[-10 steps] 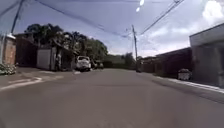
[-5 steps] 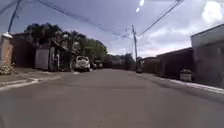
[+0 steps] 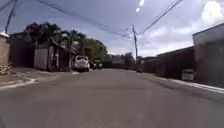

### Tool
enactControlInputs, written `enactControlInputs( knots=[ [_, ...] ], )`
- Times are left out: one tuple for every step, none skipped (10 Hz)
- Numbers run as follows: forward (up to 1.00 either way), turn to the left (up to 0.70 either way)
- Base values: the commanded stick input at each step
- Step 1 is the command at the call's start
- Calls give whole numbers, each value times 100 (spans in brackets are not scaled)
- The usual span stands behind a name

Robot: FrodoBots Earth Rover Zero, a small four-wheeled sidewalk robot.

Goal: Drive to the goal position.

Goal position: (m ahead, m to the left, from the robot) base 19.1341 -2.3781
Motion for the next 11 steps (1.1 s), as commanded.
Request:
enactControlInputs(
  knots=[
    [45,0],
    [45,0],
    [45,0],
    [45,0],
    [45,0],
    [45,0],
    [45,0],
    [45,0],
    [45,0],
    [45,0],
    [45,0]
  ],
)
